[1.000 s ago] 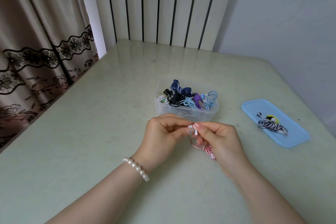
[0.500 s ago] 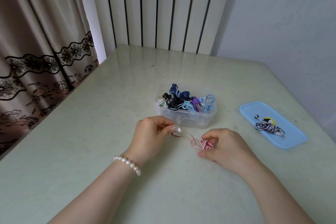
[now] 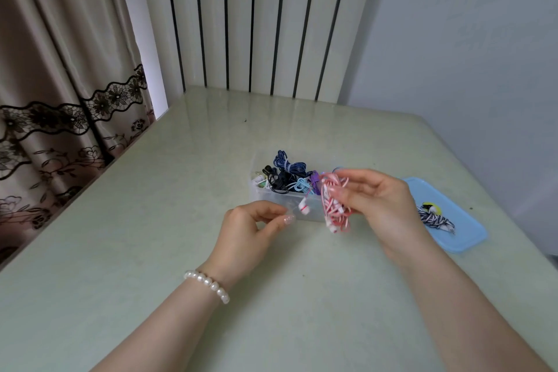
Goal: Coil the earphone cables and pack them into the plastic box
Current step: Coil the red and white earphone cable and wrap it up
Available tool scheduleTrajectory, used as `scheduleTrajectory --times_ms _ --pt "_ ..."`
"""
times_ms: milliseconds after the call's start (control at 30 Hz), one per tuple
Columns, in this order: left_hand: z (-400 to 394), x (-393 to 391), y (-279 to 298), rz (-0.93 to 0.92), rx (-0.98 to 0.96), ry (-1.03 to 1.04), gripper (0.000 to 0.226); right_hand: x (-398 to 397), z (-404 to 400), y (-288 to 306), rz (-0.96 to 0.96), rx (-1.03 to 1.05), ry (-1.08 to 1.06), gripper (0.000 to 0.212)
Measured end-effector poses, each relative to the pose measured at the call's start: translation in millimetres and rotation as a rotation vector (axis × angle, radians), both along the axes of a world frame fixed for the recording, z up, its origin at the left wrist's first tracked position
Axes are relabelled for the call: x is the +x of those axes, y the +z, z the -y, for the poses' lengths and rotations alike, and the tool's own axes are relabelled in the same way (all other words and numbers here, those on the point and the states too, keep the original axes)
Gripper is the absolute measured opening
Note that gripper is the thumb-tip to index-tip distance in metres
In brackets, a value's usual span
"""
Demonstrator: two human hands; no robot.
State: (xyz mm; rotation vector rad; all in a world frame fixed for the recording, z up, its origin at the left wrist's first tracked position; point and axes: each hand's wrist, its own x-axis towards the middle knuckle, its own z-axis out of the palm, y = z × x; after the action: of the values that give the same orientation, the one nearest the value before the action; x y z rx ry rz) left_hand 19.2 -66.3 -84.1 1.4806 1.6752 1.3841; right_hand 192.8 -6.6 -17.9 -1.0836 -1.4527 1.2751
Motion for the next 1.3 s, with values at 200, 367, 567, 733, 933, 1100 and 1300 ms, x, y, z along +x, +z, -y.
scheduleTrajectory --times_ms 200,367,567,733,933,1100,1300 --pt "-2.3 -23.4 0.2 -0.004 -0.091 0.079 0.011 -5.8 -35.3 29.7 0.012 0.172 -0.125 0.022" --pt "-3.3 -36.6 0.8 0.016 -0.173 0.066 0.018 -16.7 -66.2 21.5 0.142 0.136 -0.196 0.029" --pt "-4.5 -37.3 -5.3 -0.025 -0.223 0.039 0.02 -33.3 -77.4 -3.6 0.452 0.219 -0.26 0.035" --pt "-6.1 -40.3 -6.1 -0.022 -0.217 0.044 0.019 -37.7 -78.0 -17.0 0.592 0.391 -0.254 0.025" --pt "-5.7 -38.2 -6.4 -0.043 -0.221 0.034 0.018 -39.2 -74.7 -22.6 0.714 0.658 -0.021 0.029" --pt "-5.8 -34.1 -8.6 -0.08 -0.245 0.004 0.015 -45.5 -76.7 -36.8 0.997 0.623 0.106 0.038" --pt "-3.9 -29.3 -6.2 -0.053 -0.29 -0.033 0.013 -54.0 -72.5 -32.0 1.307 0.546 -0.093 0.024"
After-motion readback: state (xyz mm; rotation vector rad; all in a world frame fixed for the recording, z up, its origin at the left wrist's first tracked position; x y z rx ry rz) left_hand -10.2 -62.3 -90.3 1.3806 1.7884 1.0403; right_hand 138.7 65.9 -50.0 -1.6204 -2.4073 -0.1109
